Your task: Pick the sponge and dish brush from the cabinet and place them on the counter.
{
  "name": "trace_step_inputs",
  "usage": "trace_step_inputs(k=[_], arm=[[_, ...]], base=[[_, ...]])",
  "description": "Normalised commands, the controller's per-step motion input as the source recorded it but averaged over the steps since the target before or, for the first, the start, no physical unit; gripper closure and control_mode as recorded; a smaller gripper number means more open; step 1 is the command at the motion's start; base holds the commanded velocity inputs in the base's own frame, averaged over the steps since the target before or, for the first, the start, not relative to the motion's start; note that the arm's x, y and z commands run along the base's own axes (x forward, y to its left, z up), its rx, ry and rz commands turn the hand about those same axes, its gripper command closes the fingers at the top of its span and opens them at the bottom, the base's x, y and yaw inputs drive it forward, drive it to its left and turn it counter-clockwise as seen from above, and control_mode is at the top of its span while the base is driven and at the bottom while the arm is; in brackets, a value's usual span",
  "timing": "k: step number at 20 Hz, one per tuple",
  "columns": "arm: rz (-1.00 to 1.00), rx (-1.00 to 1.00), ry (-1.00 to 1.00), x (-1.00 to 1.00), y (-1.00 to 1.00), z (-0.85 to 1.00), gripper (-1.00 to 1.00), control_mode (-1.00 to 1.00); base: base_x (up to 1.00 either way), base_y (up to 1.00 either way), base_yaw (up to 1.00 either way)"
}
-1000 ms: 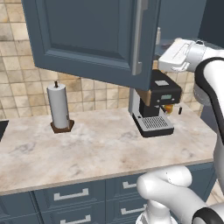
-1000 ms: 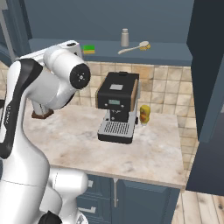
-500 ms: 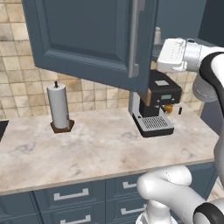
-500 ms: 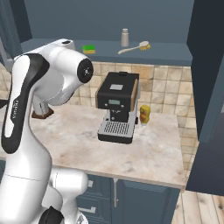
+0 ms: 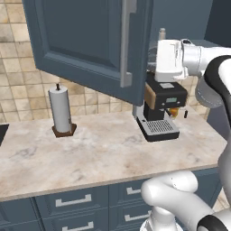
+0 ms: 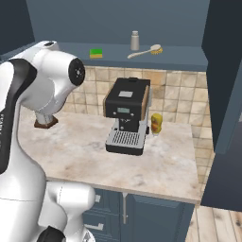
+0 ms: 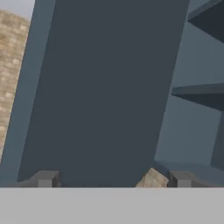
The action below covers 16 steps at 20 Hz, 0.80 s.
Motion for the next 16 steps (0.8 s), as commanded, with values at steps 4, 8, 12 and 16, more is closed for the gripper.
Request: trace_step_inputs(k=[4,8,12,16], arm=[[0.07,-0.06,-0.09,-0.46,0.58,-0.08,-1.00,-1.00],[0.06,-0.06,-0.07,-0.40,0.60,-0.08,-1.00,-1.00],[0.05,-0.05,-0.04,-0.33,0.57,-0.07,-1.00,-1.00],[0.04,-0.04,-0.03,-0.25,0.61,-0.08,-1.00,-1.00]], base=[[0.00,0.00,0.00],[0.00,0.00,0.00],[0.00,0.00,0.00],[0.00,0.00,0.00]])
